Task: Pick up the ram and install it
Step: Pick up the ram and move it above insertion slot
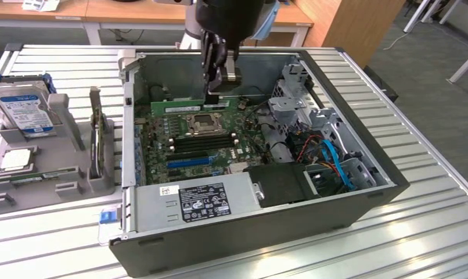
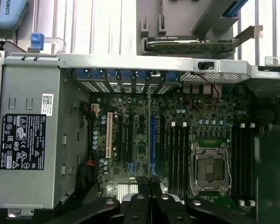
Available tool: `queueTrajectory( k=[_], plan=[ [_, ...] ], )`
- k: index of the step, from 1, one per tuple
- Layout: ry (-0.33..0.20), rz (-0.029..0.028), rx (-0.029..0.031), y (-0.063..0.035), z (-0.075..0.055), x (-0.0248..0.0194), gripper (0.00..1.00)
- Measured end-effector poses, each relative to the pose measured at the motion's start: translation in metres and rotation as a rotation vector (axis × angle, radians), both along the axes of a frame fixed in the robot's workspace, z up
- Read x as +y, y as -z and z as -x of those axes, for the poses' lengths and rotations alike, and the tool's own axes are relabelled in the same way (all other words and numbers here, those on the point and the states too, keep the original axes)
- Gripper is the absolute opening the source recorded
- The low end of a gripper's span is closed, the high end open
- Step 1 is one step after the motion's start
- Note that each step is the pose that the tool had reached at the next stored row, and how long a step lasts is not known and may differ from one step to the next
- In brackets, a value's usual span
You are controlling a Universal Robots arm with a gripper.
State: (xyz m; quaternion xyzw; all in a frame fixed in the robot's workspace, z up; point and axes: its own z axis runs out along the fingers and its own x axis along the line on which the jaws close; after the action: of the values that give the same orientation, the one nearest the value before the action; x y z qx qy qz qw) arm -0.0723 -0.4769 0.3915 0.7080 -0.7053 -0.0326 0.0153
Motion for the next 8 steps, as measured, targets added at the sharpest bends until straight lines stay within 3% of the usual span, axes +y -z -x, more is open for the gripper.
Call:
queueTrajectory(
  k=[8],
  plan=[
    [0.0, -0.0001, 0.0008, 0.0, -0.014, 0.0, 0.12]
  ],
)
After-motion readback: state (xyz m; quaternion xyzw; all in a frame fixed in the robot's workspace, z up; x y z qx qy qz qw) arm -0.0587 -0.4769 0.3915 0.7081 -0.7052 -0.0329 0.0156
